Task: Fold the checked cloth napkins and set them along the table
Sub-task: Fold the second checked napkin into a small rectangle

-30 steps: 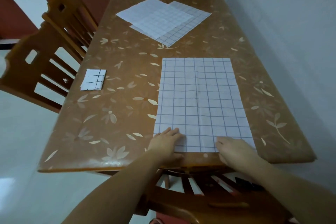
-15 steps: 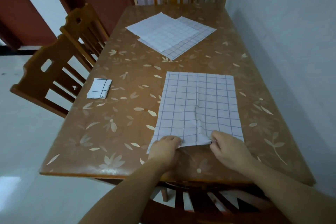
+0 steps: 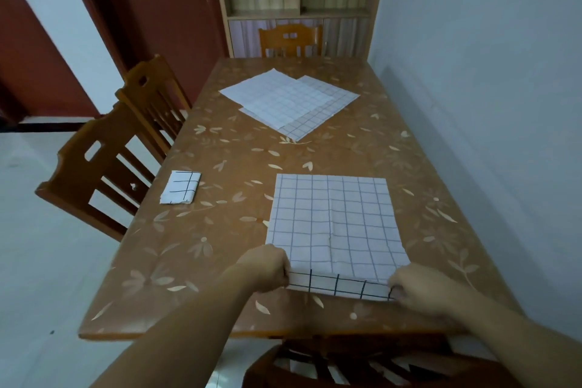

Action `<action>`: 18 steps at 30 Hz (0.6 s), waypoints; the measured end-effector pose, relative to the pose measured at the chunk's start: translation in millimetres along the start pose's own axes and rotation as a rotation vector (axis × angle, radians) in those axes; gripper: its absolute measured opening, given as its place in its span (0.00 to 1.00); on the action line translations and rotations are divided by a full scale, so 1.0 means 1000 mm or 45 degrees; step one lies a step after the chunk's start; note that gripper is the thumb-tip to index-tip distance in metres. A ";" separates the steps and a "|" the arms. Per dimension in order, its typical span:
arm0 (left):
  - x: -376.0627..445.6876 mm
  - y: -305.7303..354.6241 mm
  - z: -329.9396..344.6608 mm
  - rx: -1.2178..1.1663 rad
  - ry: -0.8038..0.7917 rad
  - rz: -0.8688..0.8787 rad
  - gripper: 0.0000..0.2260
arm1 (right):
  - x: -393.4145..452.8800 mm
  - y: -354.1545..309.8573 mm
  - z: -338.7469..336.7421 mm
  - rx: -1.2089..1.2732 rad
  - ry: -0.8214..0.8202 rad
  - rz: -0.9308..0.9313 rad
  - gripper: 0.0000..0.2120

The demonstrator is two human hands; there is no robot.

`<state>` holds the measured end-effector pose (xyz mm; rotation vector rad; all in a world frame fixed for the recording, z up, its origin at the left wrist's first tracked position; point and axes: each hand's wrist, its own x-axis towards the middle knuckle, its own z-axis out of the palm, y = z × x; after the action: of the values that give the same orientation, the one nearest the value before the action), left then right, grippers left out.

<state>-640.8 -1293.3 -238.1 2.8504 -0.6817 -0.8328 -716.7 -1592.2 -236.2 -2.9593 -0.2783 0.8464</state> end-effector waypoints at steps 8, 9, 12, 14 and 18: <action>-0.008 -0.046 -0.032 -0.681 0.085 -0.068 0.11 | -0.012 0.019 -0.040 0.735 -0.072 0.304 0.05; -0.007 -0.050 -0.033 -0.908 0.181 -0.074 0.10 | -0.014 0.021 -0.043 0.928 -0.001 0.354 0.01; 0.002 -0.057 -0.033 -1.404 0.291 -0.101 0.04 | -0.008 0.032 -0.040 1.566 0.186 0.542 0.08; 0.012 -0.057 -0.028 -1.604 0.350 -0.162 0.05 | 0.002 0.037 -0.037 1.826 0.256 0.610 0.09; 0.034 -0.053 -0.009 -1.873 0.374 -0.331 0.14 | 0.035 0.045 -0.028 2.092 0.300 0.655 0.08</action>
<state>-589.6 -1261.0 -258.3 1.6045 0.3098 -0.5167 -665.6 -1629.8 -234.6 -1.4698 0.8132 0.3367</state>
